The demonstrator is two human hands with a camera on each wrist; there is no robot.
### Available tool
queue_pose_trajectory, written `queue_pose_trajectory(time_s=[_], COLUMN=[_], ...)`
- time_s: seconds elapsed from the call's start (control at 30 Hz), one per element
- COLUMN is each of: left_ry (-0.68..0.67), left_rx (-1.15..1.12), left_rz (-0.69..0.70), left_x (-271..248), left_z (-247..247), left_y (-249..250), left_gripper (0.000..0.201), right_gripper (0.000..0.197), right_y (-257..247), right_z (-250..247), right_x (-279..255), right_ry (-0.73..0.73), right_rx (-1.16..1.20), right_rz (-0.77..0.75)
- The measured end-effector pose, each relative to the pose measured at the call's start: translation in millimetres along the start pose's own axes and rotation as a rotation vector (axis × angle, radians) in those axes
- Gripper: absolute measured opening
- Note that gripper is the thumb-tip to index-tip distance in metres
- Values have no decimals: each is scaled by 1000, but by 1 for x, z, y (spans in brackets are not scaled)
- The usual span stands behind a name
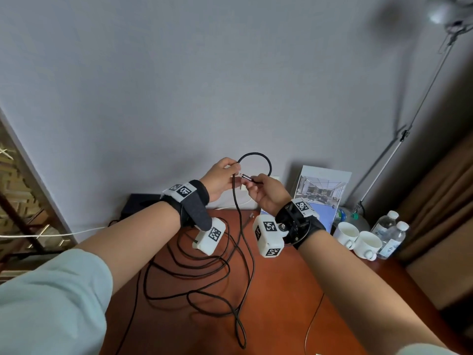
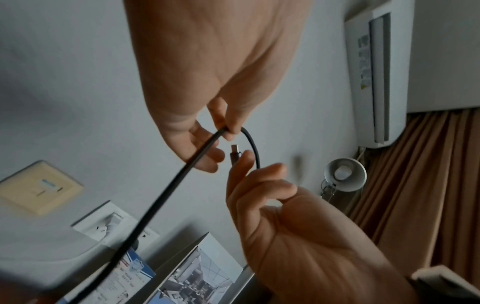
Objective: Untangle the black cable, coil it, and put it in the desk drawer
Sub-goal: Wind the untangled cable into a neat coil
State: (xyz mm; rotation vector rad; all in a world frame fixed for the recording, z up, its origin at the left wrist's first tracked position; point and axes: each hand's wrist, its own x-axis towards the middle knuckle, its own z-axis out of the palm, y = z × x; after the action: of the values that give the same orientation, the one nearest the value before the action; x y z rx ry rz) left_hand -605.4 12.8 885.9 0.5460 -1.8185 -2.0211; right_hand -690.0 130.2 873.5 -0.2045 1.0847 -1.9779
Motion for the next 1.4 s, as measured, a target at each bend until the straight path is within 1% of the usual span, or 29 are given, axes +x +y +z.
queue_pose_trajectory(time_s=[0.1, 0.17, 0.23, 0.27, 0.33, 0.43, 0.5, 0.57, 0.67, 0.7, 0.77, 0.87, 0.97, 1.0, 1.03, 1.07, 1.1, 1.13, 1.17, 1.2, 1.23, 1.27, 1.33, 1.37, 1.4], left_ry=[26, 34, 57, 73, 94, 82, 72, 65, 23, 1, -54, -173, -306, -323, -311, -261, -191, -134, -126, -172, -259, -361, -517, -548, -542], left_rx=[-153, -259, -345, -367, -369, -369, -363, -331, -230, -194, -128, -44, -11, -32, -49, -16, 102, 290, 501, 696, 861, 988, 1146, 1185, 1225], left_rz=[-48, -73, -66, -52, -20, -4, -22, -35, -58, -70, -91, -144, -249, -285, -309, -290, -219, -104, 30, 151, 235, 278, 246, 216, 183], left_x=[0, -1, -1, -1, -2, -4, -9, -13, -20, -22, -27, -34, -37, -37, -34, -29, -24, -20, -17, -17, -15, -15, -11, -7, -4], left_z=[1, 3, 6, 8, 13, 17, 18, 15, 12, 11, 9, 8, -2, -6, -10, -14, -17, -19, -20, -20, -19, -17, -13, -12, -11], left_y=[-1, 1, 2, 2, 3, 2, 2, 1, 0, -1, -6, -12, -6, -3, 0, 0, 2, 3, 6, 9, 9, 11, 8, 5, 2], left_gripper=[8, 12, 16, 16, 16, 18, 19, 20, 19, 18, 16, 18, 13, 11, 17, 28, 41, 53, 62, 68, 71, 71, 64, 57, 48], right_gripper=[16, 17, 19, 22, 34, 45, 51, 40, 29, 28, 30, 38, 37, 34, 29, 25, 22, 20, 18, 18, 20, 25, 30, 29, 27], right_y=[4, 10, 16, 18, 18, 9, 3, 3, 7, 7, 7, 8, 8, 7, 5, 3, 0, -4, -7, -10, -14, -18, -27, -30, -34], right_z=[-2, -2, -2, -3, -3, -3, -6, -10, -14, -16, -12, -8, -14, -17, -20, -20, -20, -19, -17, -15, -12, -9, -2, 1, 4], right_x=[-1, -3, -6, -7, -7, -5, 2, 14, 28, 29, 25, 20, 17, 14, 12, 9, 5, 0, -4, -7, -10, -13, -17, -18, -18], right_ry=[-14, -33, -40, -34, -15, 48, 140, 250, 421, 442, 430, 424, 273, 220, 171, 111, 46, -26, -95, -160, -214, -264, -358, -398, -418], right_rx=[-13, -46, -61, -57, -32, -9, 102, 204, 376, 398, 367, 142, -10, -86, -175, -276, -402, -550, -710, -870, -1024, -1171, -1480, -1629, -1755], right_rz=[24, 89, 180, 223, 295, 356, 346, 284, 115, 82, 41, -14, -26, -25, -33, -46, -57, -72, -91, -107, -114, -116, -151, -194, -240])
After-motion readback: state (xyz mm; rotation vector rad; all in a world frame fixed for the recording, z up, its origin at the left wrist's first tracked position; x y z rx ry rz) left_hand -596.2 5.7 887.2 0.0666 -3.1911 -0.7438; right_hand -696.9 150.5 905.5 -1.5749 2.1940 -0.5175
